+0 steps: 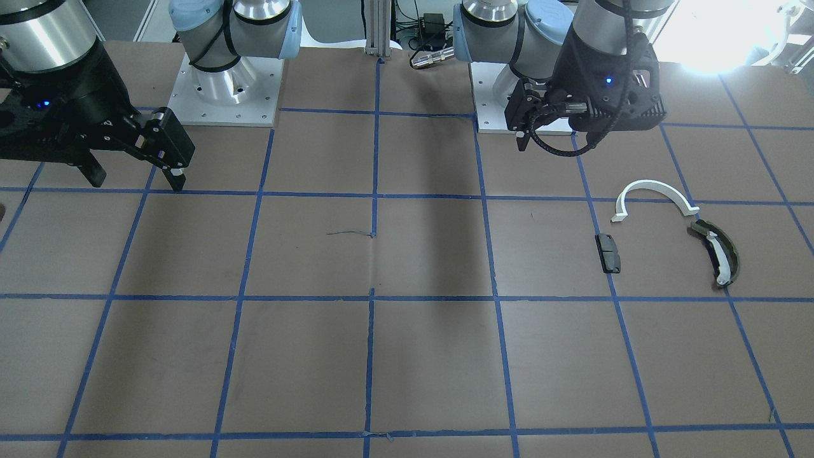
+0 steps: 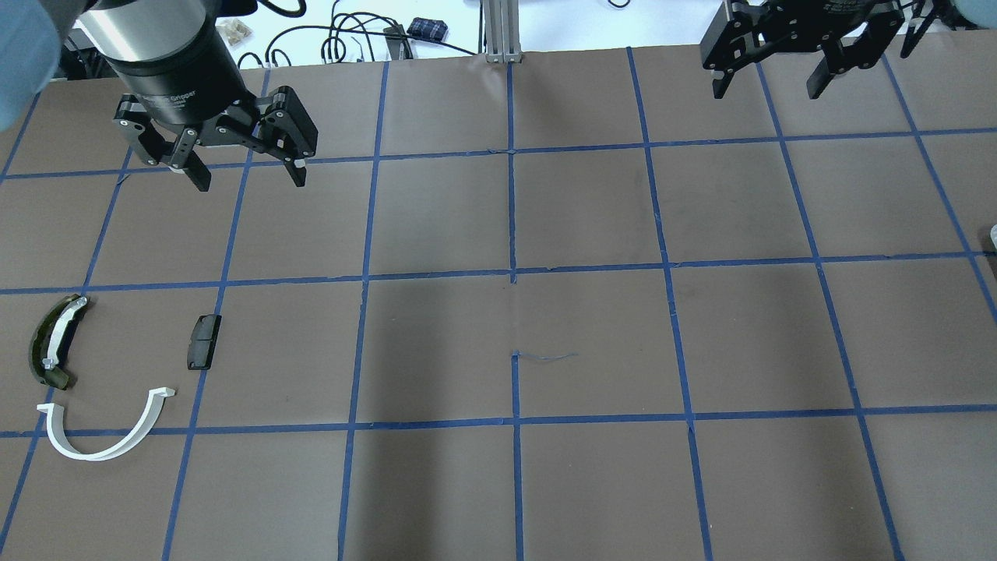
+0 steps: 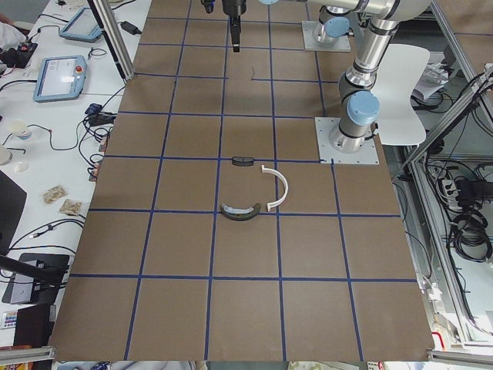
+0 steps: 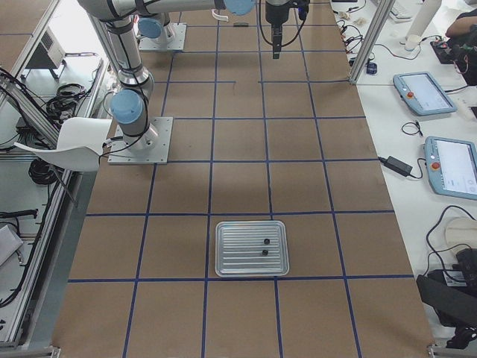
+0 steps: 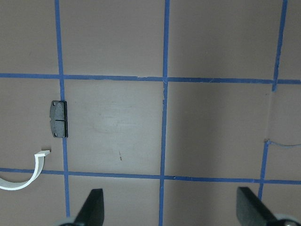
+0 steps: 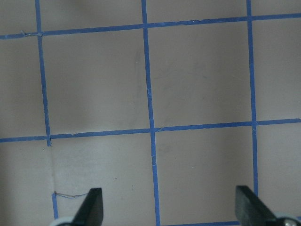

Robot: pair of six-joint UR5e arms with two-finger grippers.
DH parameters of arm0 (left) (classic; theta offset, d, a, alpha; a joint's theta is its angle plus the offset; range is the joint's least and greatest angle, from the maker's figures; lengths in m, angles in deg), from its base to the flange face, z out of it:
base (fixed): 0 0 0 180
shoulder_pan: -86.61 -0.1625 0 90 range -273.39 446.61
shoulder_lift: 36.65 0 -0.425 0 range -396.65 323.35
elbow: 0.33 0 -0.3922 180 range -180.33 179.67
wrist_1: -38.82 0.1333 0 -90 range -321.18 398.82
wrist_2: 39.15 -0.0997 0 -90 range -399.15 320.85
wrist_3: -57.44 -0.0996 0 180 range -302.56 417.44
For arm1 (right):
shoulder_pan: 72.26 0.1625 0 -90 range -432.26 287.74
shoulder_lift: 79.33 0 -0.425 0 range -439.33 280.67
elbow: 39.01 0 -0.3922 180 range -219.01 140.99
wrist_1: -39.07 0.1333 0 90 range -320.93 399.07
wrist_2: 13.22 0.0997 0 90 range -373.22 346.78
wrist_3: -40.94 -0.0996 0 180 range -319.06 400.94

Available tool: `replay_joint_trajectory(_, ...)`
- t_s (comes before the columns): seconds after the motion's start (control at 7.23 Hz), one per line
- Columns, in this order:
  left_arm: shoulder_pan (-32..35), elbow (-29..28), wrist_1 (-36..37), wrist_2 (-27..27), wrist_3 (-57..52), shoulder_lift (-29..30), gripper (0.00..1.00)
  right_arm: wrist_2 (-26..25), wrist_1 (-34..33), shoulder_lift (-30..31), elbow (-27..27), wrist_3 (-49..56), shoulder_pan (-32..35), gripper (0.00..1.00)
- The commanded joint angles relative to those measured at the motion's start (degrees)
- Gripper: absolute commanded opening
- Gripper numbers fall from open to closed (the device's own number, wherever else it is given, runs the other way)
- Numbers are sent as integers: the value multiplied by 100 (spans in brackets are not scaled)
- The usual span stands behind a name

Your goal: Place bearing gear from tray to pile

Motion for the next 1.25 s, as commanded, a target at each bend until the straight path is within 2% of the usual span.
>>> replay_joint_trajectory(0.0, 0, 0, 0, 0, 0, 0, 100, 12, 11, -3, -30, 11, -14, 100)
replay_joint_trajectory(0.69, 0, 8, 0, 0, 0, 0, 100, 188, 152, 23, 14, -24, 38, 100)
replay_joint_trajectory(0.83, 0, 0, 0, 0, 0, 0, 100, 353, 91, 15, 23, -50, 47, 100)
replay_joint_trajectory(0.97, 0, 8, 0, 0, 0, 0, 100, 494, 12, -29, 40, 106, 38, 100)
replay_joint_trajectory(1.11, 0, 8, 0, 0, 0, 0, 100, 452, -111, -73, 41, 795, -57, 100)
